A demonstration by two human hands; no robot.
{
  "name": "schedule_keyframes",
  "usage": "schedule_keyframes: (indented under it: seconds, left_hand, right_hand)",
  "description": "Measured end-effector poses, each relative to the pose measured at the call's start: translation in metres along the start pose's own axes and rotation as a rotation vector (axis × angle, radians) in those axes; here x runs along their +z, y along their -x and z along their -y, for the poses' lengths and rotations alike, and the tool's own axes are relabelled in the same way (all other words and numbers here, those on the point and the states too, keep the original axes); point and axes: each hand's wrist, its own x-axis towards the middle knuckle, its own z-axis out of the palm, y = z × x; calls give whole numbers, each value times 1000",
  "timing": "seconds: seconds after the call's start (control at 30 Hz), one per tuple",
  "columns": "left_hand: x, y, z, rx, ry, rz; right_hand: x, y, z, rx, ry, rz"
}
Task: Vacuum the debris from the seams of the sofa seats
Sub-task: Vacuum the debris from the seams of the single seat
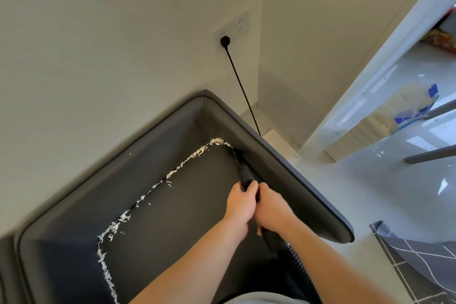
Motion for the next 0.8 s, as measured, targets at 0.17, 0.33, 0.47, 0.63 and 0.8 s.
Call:
schedule_keyframes:
  seconds: [0.17, 0.33, 0.47, 0.63, 0.8]
  left_hand:
    - [31, 1, -6, 7, -84, 110]
    - [33, 20, 23, -216, -122, 159]
    - [22, 19, 47, -280, -25, 62]
    - [2, 11, 38, -154, 162, -59]
    - [-4, 21, 28, -53, 205, -82]
  right_hand:
    - [-39, 8, -24, 0, -214, -10]
    - [-2, 21, -71, -112, 496, -66]
    - [28, 24, -59, -164, 653, -21]
    - [25, 22, -18, -197, 504, -73]
    - [18, 32, -7, -209, 473, -137]
